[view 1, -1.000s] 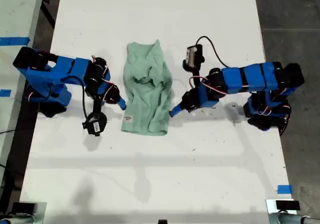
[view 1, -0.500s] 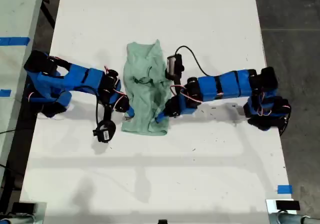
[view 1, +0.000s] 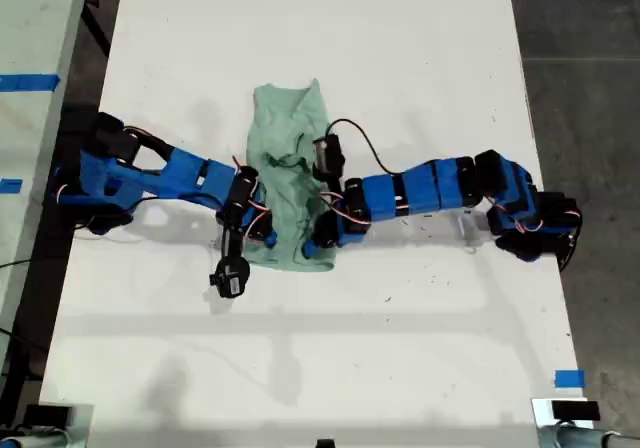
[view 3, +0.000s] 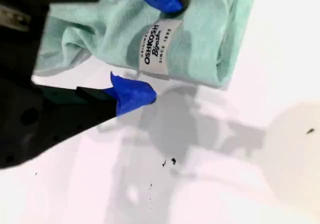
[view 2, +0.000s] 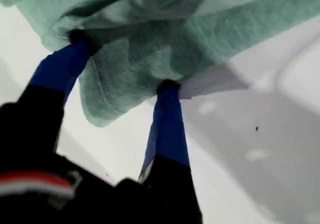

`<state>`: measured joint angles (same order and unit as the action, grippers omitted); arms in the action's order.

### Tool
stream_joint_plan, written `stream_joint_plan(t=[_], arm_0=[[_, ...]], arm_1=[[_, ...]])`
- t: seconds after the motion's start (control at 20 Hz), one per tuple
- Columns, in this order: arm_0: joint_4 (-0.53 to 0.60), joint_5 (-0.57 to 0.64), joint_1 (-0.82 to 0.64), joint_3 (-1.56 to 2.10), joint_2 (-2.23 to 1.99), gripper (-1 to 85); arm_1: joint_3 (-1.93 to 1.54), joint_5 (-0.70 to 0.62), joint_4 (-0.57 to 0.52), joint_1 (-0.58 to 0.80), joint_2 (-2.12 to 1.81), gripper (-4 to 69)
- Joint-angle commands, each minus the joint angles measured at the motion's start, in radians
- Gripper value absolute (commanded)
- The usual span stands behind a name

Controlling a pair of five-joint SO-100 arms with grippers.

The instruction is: Fold tshirt

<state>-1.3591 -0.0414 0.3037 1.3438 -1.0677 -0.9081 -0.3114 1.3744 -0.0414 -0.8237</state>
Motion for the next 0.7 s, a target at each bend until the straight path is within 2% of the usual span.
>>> stream_joint_plan(t=[0.0,0.05,0.15,0.2,0.3,0.4,0.55,0.65], arm_0=[[0.028,-0.006,-0.009,-0.052,0.054,17.5],[0.031,-0.014,-0.009,-0.052,0.06,12.7],[0.026,-0.029,-0.009,-0.052,0.048,0.8],[0.029,-0.026,-0.009,-0.051,0.041,0.0],[0.032,-0.029,-0.005,-0.051,0.028,0.0],[0.028,-0.029,0.005,-0.051,-0.008,0.0],[-0.003,0.048,0.051,-0.14,-0.074,0.0],[-0.14,0.1,0.078,-0.356,-0.031,0.0]], arm_1=[[0.143,0.031,0.04,-0.012,0.104,22.8],[0.167,0.041,0.055,-0.017,0.127,12.7],[0.17,0.055,0.058,-0.021,0.127,7.0],[0.173,0.049,0.069,-0.025,0.121,1.3],[0.173,0.023,0.067,-0.035,0.098,-1.8],[0.173,0.009,0.075,-0.048,0.069,-1.8],[0.16,-0.025,0.133,-0.078,-0.064,-1.8],[0.153,-0.057,0.166,-0.109,-0.175,-1.8]])
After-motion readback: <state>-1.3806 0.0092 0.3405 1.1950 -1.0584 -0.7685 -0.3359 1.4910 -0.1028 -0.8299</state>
